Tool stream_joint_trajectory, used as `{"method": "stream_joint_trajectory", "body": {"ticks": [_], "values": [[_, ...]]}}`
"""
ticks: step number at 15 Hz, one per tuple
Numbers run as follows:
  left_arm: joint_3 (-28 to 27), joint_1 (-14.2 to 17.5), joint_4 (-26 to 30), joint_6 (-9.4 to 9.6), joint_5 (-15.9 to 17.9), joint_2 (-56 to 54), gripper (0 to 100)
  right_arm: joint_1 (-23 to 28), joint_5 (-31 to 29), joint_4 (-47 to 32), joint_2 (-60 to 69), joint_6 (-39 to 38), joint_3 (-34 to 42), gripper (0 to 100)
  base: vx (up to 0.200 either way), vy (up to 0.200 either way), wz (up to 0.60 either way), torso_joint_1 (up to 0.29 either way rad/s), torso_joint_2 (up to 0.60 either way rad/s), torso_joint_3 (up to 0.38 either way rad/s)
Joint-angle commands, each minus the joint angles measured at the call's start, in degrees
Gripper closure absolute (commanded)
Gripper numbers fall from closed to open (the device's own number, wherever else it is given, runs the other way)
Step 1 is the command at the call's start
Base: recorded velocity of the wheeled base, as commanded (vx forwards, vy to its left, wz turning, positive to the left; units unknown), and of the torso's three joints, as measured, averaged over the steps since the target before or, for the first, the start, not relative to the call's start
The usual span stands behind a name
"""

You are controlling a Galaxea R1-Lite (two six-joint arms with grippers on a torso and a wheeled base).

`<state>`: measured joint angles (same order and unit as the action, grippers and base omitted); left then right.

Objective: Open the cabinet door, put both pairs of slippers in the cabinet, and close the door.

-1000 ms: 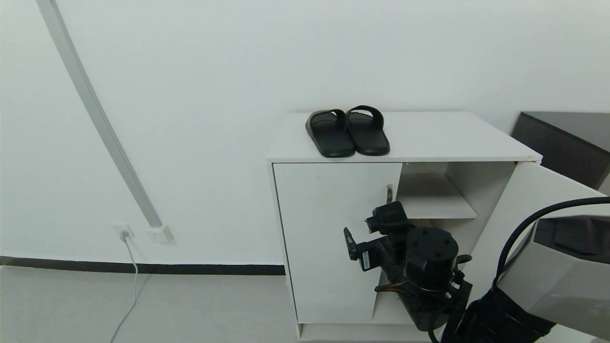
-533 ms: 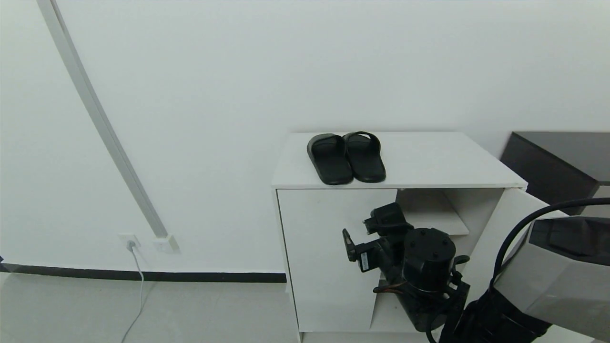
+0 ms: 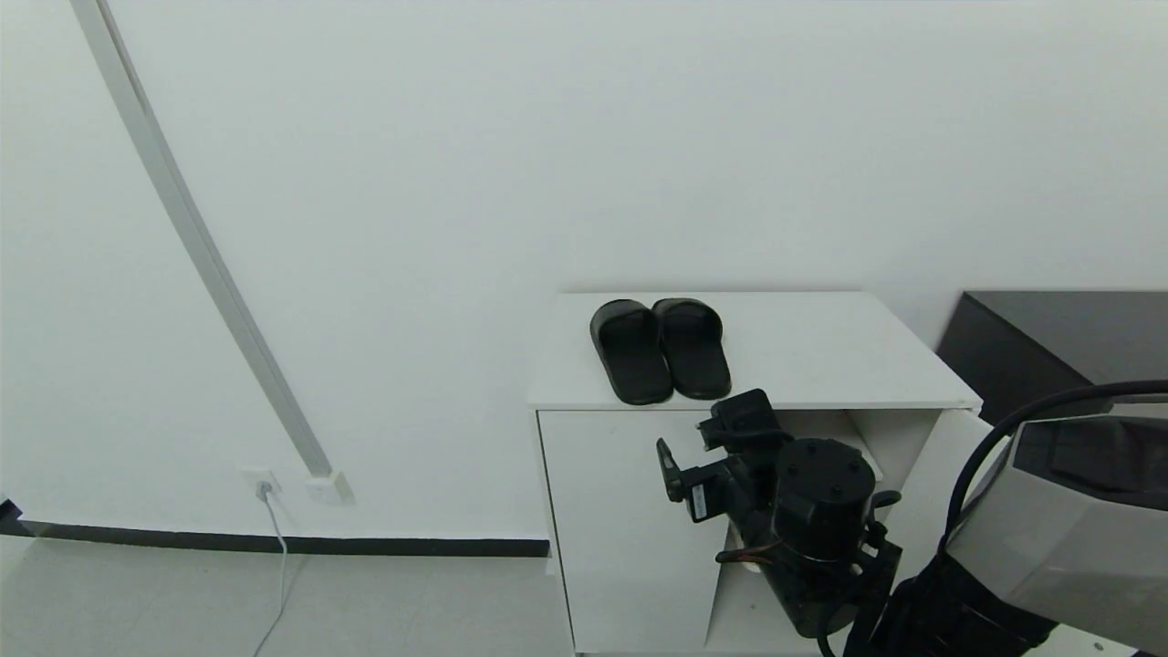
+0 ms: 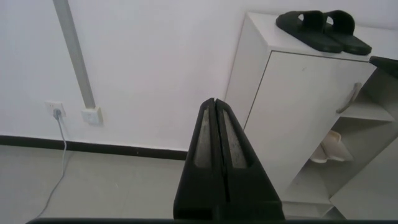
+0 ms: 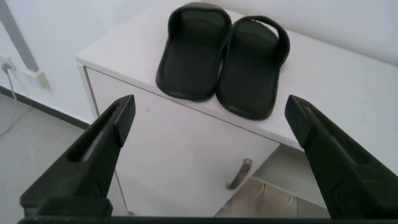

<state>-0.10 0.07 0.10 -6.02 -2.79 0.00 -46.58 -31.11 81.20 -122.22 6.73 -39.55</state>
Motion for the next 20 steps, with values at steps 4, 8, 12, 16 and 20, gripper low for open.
{"method": "stream_joint_trajectory", "body": {"ticks": [4, 8, 12, 16, 20], "values": [[0.01, 0.01, -0.01, -0.04, -0.02, 0.09, 100, -0.18, 0.08, 0.01, -0.12, 0.04, 0.26, 0, 0.0, 0.0, 0.0, 0.195, -0.42, -0.227], [0.01, 0.01, -0.01, 0.13, -0.02, 0.09, 100, 0.09, 1.75, -0.08, -0.21, 0.92, -1.06, 0, 0.0, 0.0, 0.0, 0.151, -0.34, -0.177], [0.01, 0.01, -0.01, 0.31, -0.02, 0.09, 100, 0.79, 3.6, -18.54, 4.36, -1.81, -12.48, 0, 0.0, 0.0, 0.0, 0.008, -0.02, -0.01], [0.01, 0.01, -0.01, 0.31, -0.02, 0.0, 100, 0.7, 1.84, -46.4, 7.7, -15.34, -26.46, 0, 0.0, 0.0, 0.0, 0.0, 0.0, 0.0], [0.01, 0.01, -0.01, 0.31, 0.07, 0.09, 100, 0.61, 0.52, -46.92, 6.56, -16.4, -25.76, 0, 0.15, 0.0, 0.0, -0.003, 0.0, 0.003]]}}
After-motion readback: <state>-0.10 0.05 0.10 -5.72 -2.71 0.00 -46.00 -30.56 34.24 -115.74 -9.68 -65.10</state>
